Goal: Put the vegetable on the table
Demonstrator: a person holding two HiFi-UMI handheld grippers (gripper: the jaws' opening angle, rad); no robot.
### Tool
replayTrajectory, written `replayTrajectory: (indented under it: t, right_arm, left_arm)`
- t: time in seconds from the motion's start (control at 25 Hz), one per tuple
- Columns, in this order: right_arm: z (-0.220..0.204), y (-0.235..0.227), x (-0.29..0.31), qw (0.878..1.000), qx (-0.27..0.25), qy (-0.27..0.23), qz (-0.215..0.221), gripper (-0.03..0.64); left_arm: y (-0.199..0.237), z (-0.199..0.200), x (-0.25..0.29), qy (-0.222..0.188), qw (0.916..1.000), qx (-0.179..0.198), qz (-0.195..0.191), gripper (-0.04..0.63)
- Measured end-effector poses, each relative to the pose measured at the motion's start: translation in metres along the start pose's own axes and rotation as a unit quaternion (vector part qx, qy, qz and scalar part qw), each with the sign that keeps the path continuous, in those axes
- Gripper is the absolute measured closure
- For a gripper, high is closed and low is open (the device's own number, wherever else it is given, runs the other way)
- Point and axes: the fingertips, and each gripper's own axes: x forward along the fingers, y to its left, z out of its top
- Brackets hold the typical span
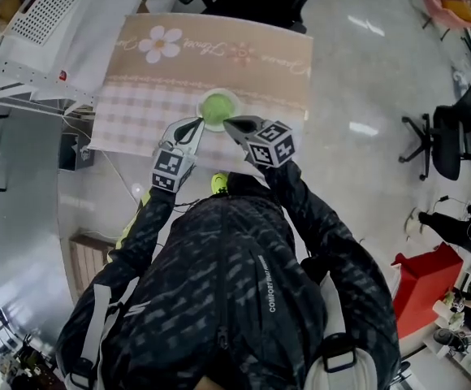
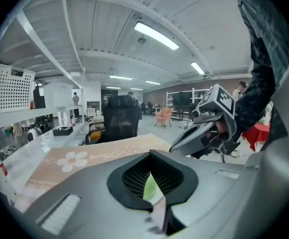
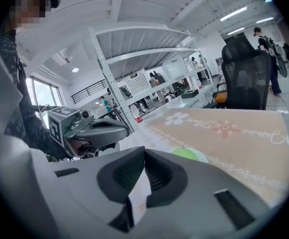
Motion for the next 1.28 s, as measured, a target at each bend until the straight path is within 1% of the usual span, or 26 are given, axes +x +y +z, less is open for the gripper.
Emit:
replayTrajectory:
  t: [0.12,0.24,0.36,0.52,0.6,0.72,0.8,0.92,1.04,1.28]
  right_arm:
    - [-0.003,0.012,-0.004,1.0,0.002,-0.006,-0.001,0.618]
    - [-0.002,0.025,-0.011,1.0,0.003,-0.013,0.002,0.617]
    - [-0.002,0.038,-0.018,1.0,-0.004,-0.018,0.007,0.618]
    - [-0.01,0.051,-0.023,1.0,-0.017,-0.016,0.015,0.617]
    - [-0.016,0.056,-0.024,1.0,-0.014,-0.014,0.024,0.617]
    - [-0.028,0.064,-0.026,0.999,0.003,-0.011,0.045,0.617]
    - [-0.034,0.071,-0.032,0.998,0.005,-0.008,0.055,0.617]
    - [-0.039,0.084,-0.044,0.998,-0.001,-0.005,0.07,0.616]
    - [-0.048,0.098,-0.061,0.996,-0.015,0.0,0.087,0.616]
    - [-0.066,0.104,-0.095,0.995,-0.029,-0.002,0.099,0.615]
  left_arm:
    - [-0.015,0.001,-0.016,-0.007,0.999,-0.034,-0.03,0.598]
    - [-0.026,-0.003,-0.025,-0.014,0.9972,-0.06,-0.043,0.598]
    - [-0.037,-0.002,-0.031,-0.025,0.9961,-0.071,-0.046,0.598]
    - [-0.056,0.001,-0.036,-0.036,0.9942,-0.08,-0.062,0.598]
    - [-0.064,0.001,-0.039,-0.038,0.9938,-0.083,-0.064,0.598]
    - [-0.075,-0.002,-0.046,-0.036,0.9939,-0.086,-0.058,0.598]
    - [-0.084,-0.001,-0.051,-0.035,0.9943,-0.086,-0.051,0.598]
    - [-0.1,0.004,-0.061,-0.035,0.9949,-0.086,-0.039,0.598]
    - [-0.122,0.007,-0.068,-0.039,0.9943,-0.096,-0.025,0.598]
    - [-0.171,0.006,-0.069,-0.034,0.9951,-0.092,-0.007,0.598]
